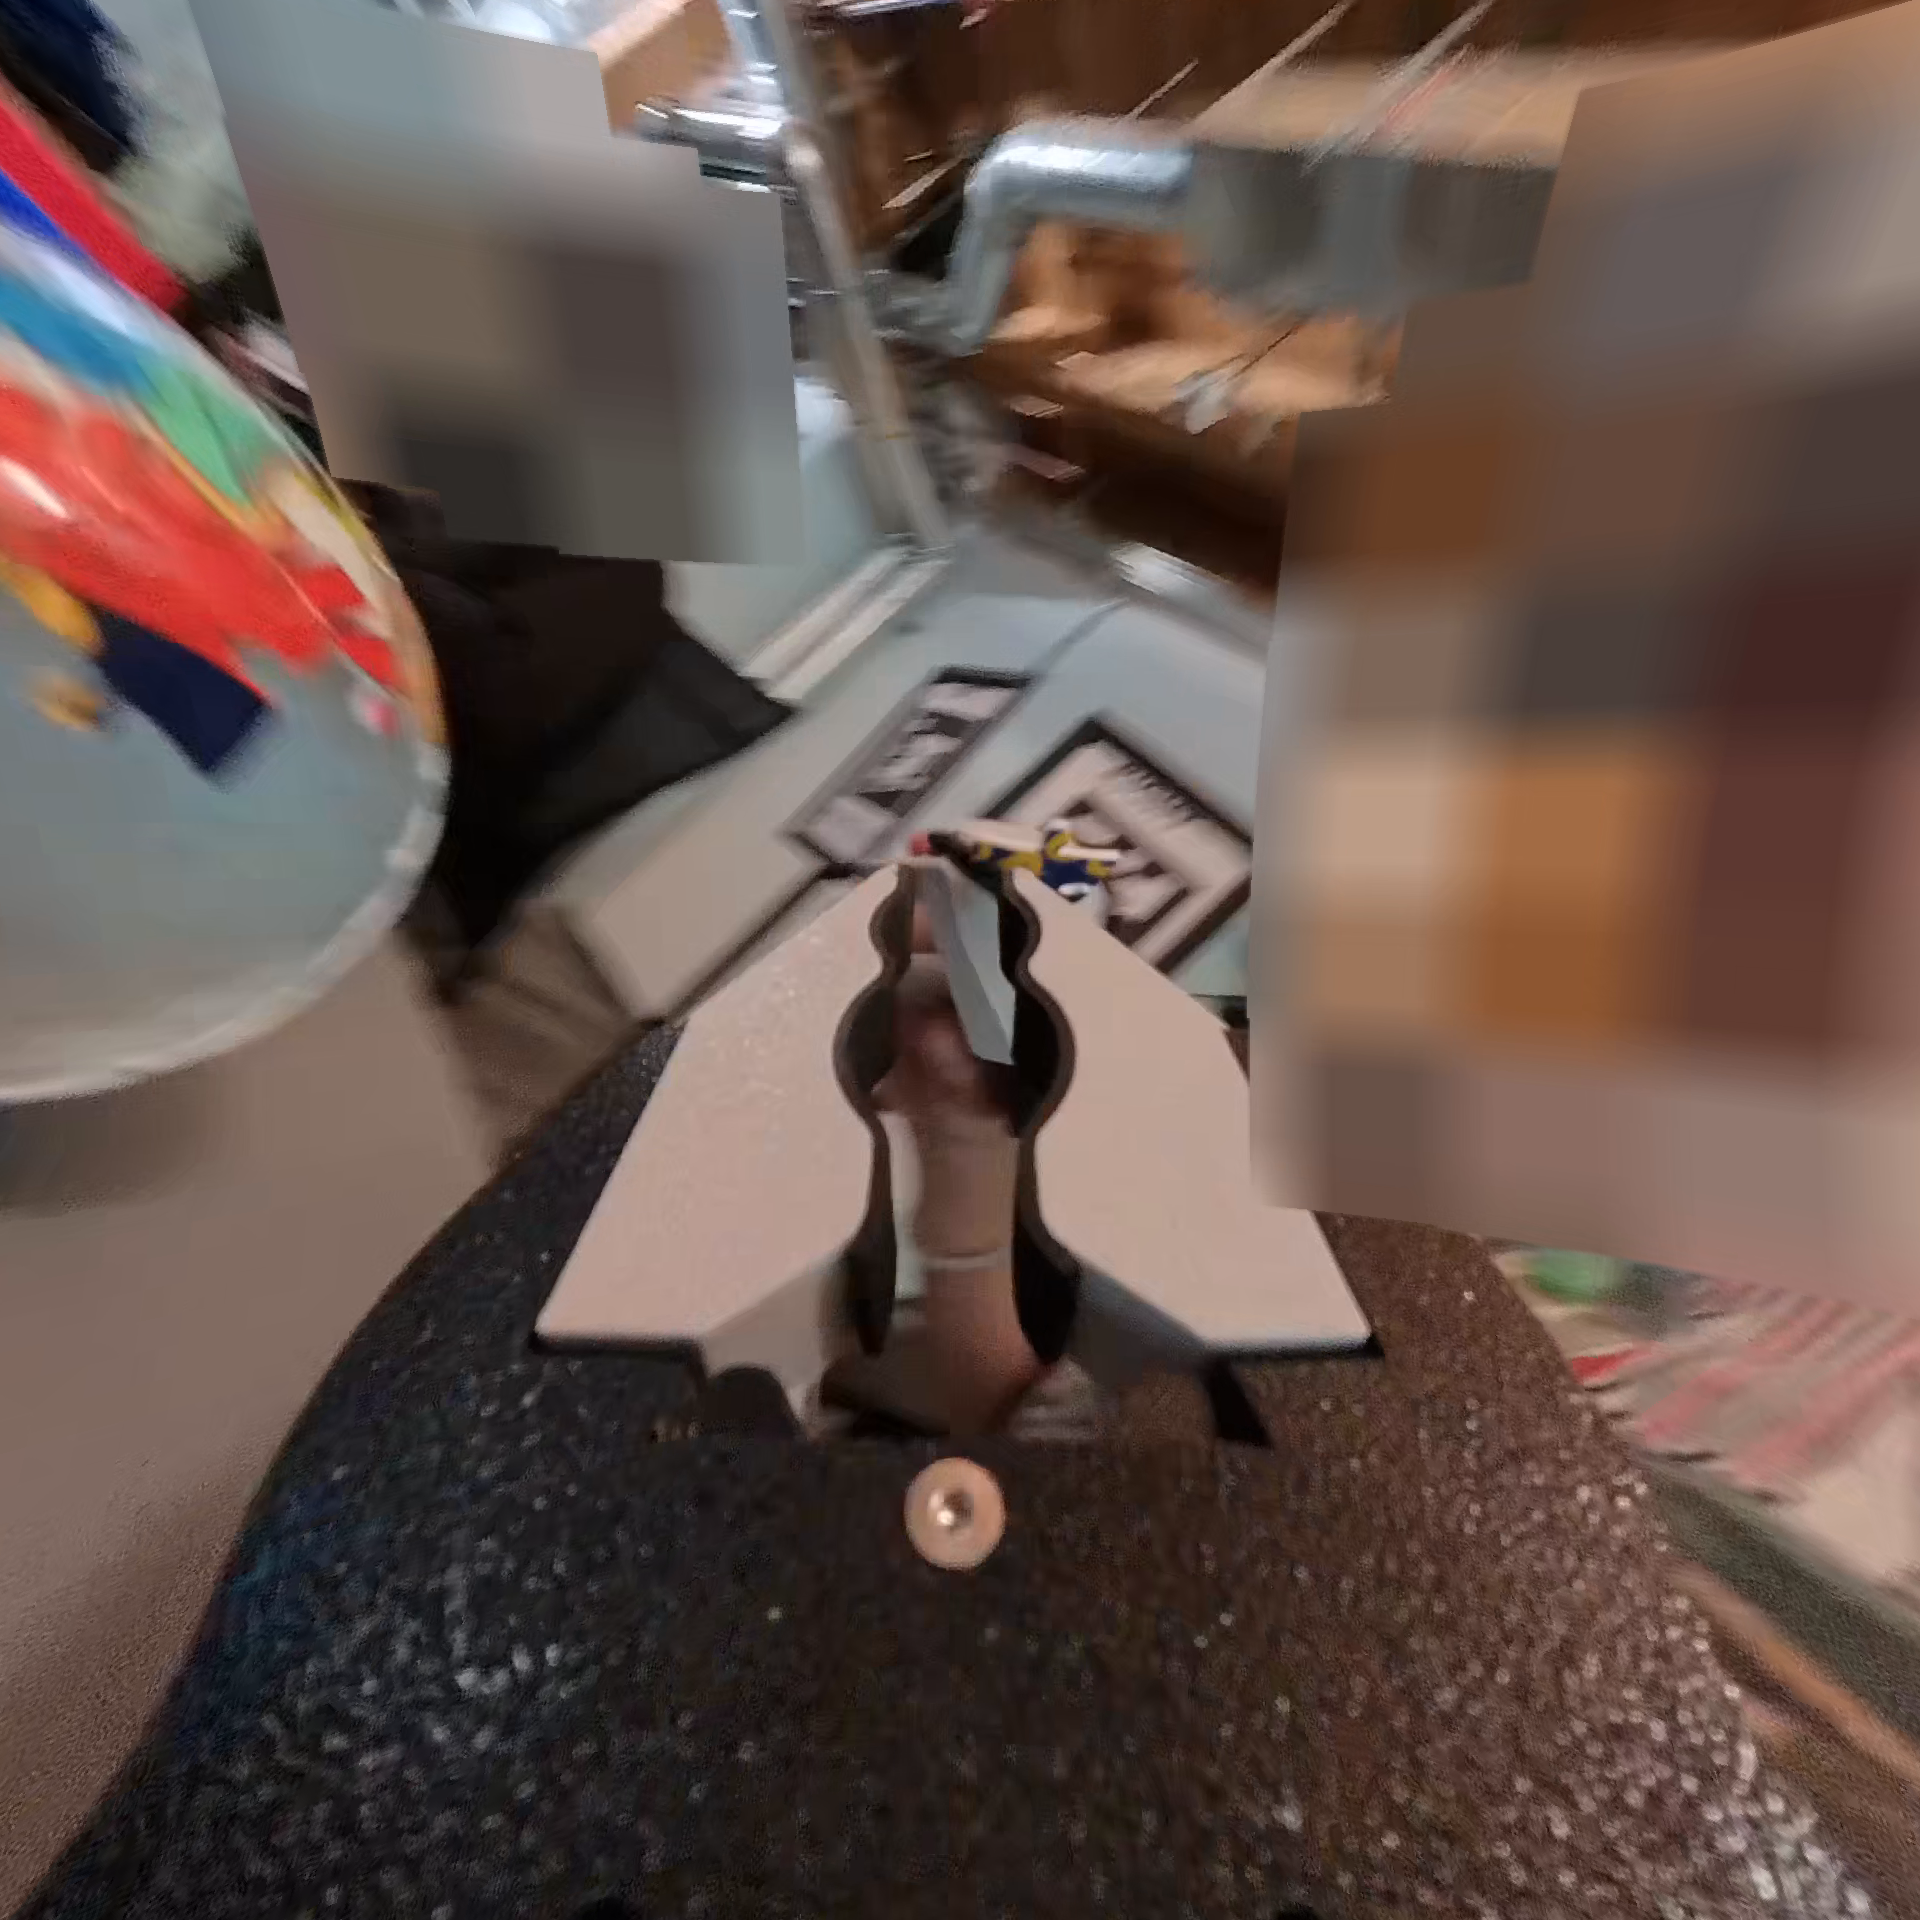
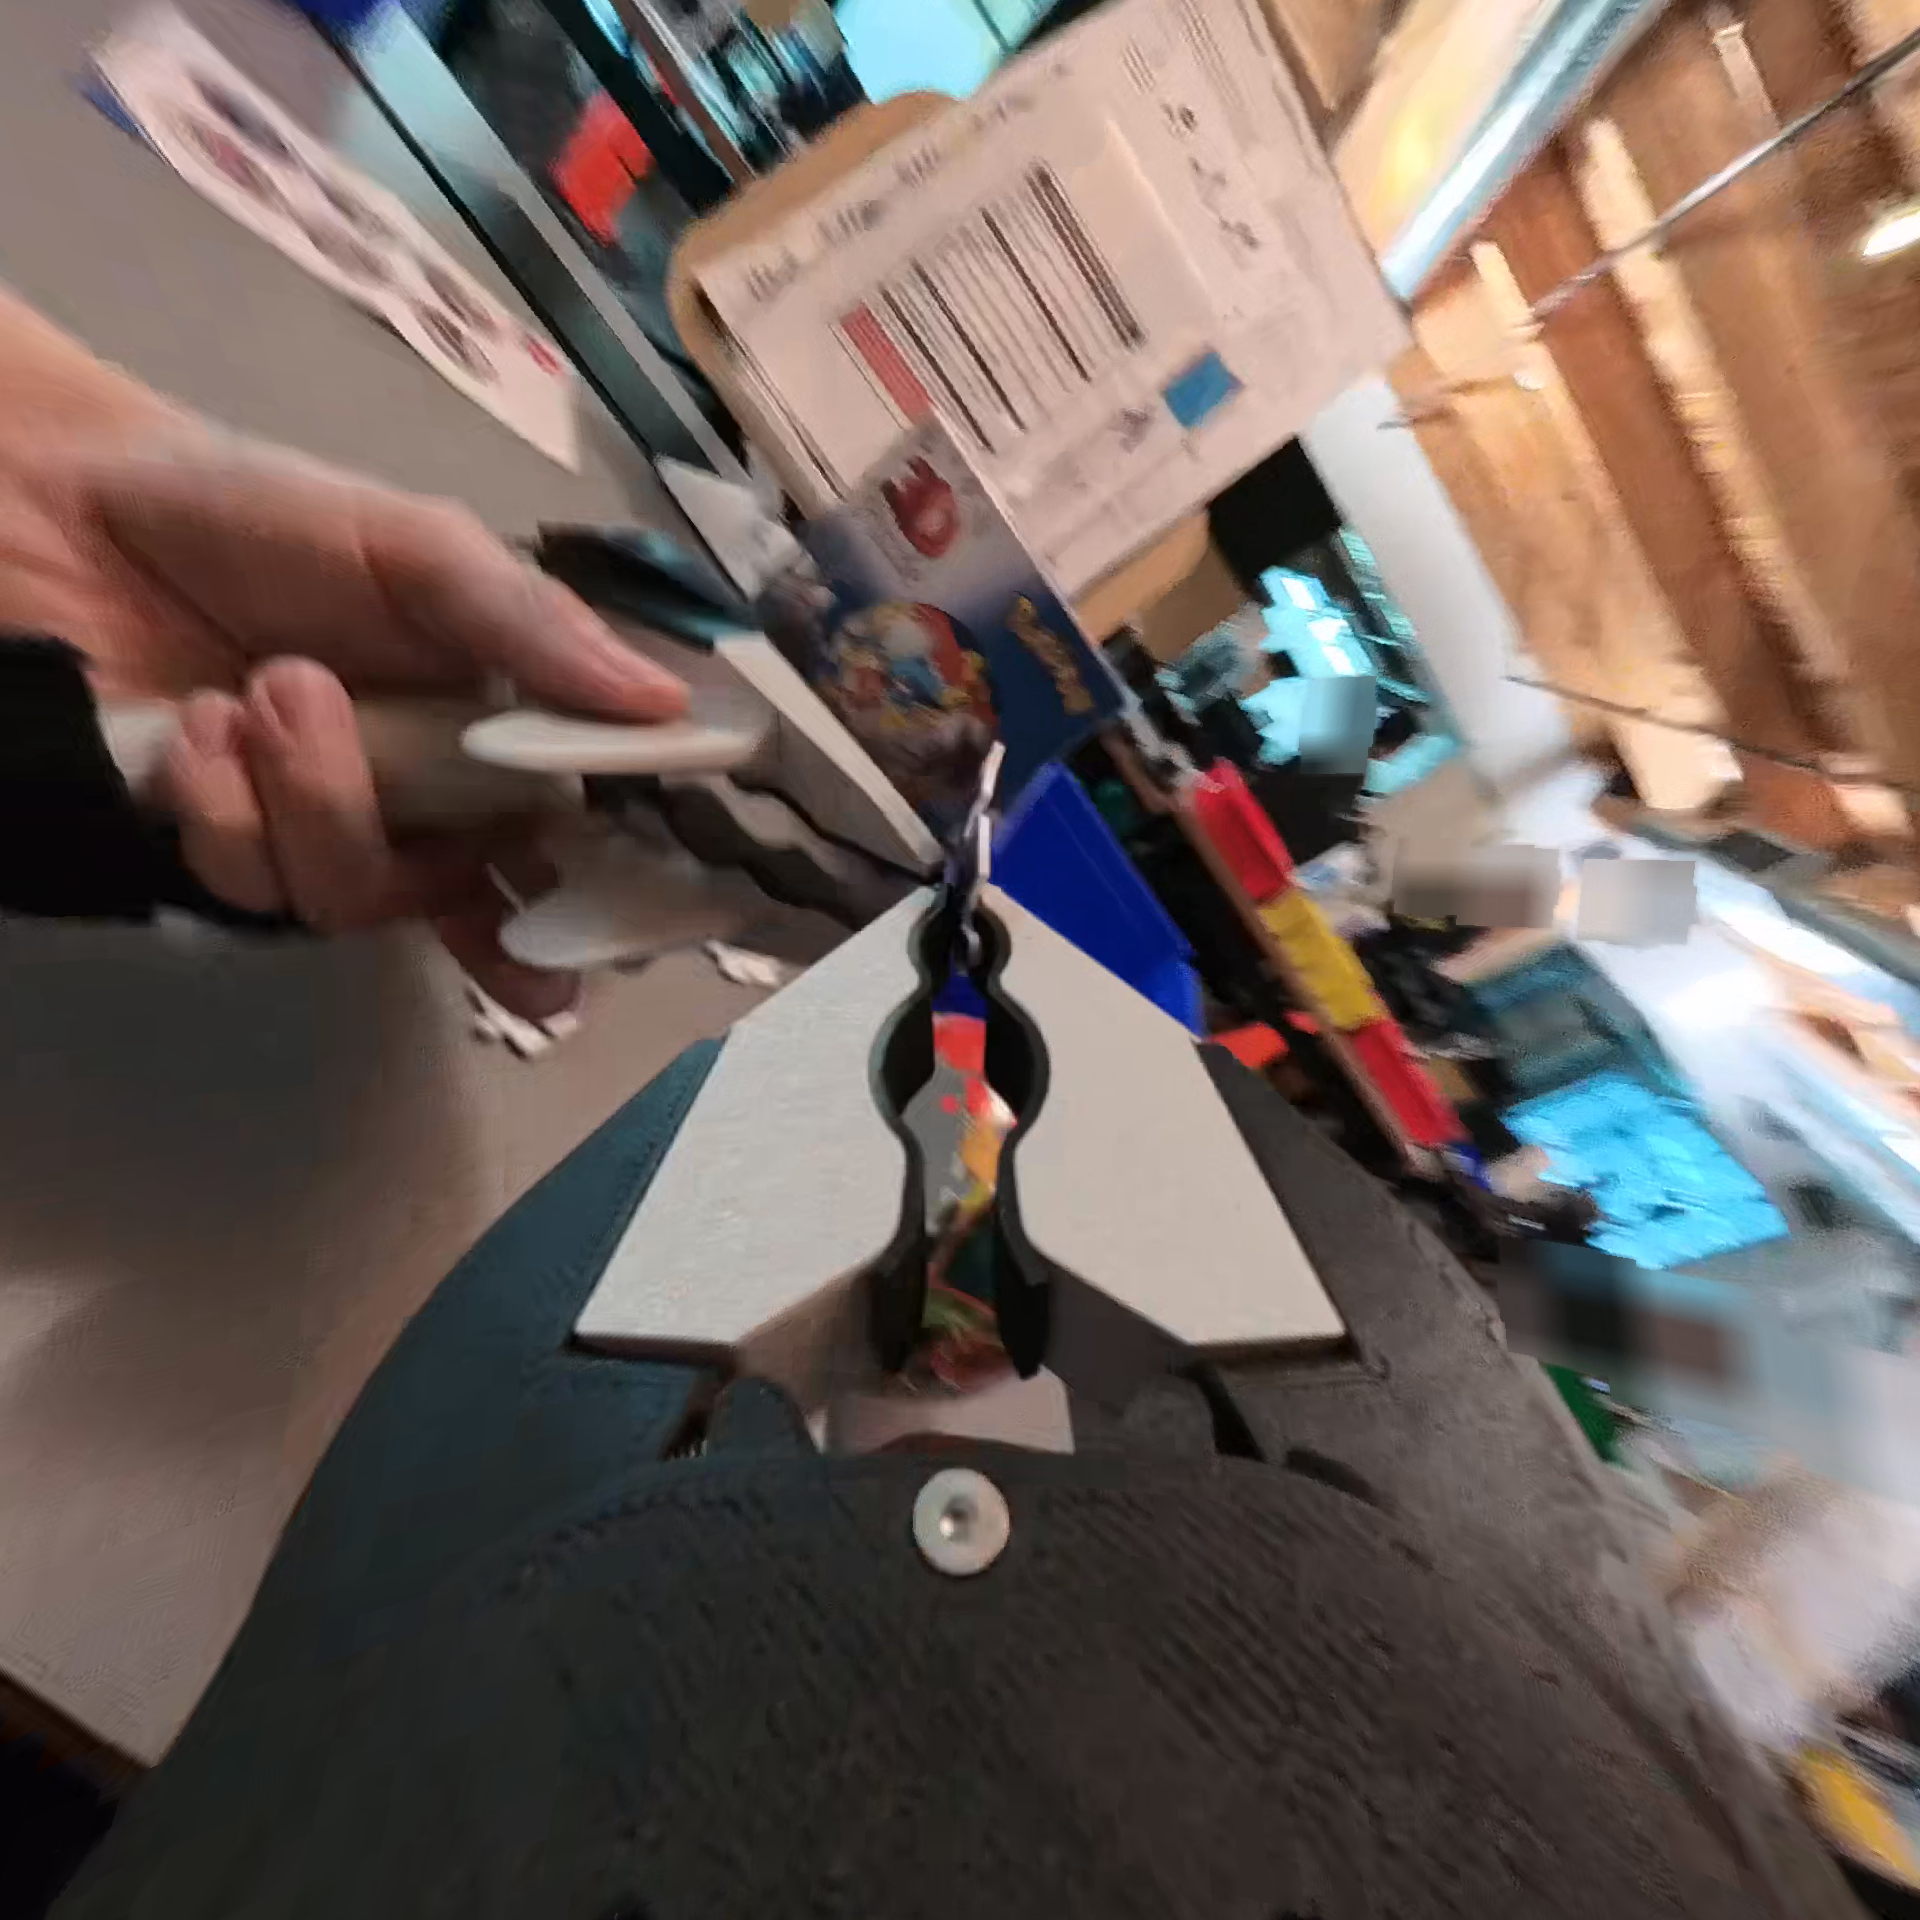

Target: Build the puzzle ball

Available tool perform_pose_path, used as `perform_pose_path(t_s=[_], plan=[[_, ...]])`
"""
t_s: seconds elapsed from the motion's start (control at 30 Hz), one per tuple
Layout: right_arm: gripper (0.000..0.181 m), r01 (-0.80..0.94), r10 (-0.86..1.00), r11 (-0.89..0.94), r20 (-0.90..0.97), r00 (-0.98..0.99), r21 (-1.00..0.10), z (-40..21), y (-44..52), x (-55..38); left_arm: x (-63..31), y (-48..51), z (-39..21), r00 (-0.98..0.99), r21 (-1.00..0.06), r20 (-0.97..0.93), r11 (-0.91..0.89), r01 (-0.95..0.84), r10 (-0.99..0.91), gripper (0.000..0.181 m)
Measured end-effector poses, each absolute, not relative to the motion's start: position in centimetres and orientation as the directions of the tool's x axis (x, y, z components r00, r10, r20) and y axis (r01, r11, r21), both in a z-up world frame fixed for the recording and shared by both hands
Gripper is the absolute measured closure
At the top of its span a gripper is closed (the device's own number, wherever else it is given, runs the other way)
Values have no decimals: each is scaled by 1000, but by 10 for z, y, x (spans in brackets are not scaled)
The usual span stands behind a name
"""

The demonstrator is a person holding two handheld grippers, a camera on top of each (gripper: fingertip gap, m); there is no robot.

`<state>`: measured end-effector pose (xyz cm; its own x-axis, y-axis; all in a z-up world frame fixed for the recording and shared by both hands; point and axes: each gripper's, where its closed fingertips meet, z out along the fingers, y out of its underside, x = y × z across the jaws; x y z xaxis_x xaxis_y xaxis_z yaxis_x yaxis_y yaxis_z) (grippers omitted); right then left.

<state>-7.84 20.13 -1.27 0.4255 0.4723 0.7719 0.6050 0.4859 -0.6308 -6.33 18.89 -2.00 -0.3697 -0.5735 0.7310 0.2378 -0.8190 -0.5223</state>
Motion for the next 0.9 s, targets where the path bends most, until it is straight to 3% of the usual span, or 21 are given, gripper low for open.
perform_pose_path(t_s=[0.07,0.13,0.2,0.27,0.33,0.43,0.57,0.73,0.9], plan=[[181,730,371,444,848,378,-520,-25,201,-66,-71,196,-30,-98,-745,614,-617,253,-783,162],[181,811,363,377,877,315,-448,-48,197,-59,-82,196,-32,166,-932,344,-315,180,-924,161],[181,855,439,298,856,273,-425,-79,194,-55,-86,183,-28,293,-999,-16,24,23,-956,162],[181,874,515,250,822,245,-417,-103,191,-54,-80,169,-45,251,-938,-317,263,-226,-915,162],[181,892,550,232,809,208,-387,-116,192,-54,-75,166,-66,161,-811,-501,396,-431,-850,157],[181,919,567,233,812,138,-319,-123,198,-59,-67,168,-85,19,-630,-659,538,-561,-752,162],[181,935,529,254,845,81,-249,-120,205,-65,-63,178,-101,-66,-500,-728,594,-630,-682,181],[181,943,527,224,845,96,-247,-126,206,-61,-60,178,-105,-86,-543,-705,614,-574,-704,181],[178,871,528,265,818,229,-415,-115,202,-61,-62,179,-94,-37,-729,-600,566,-386,-799,181]])
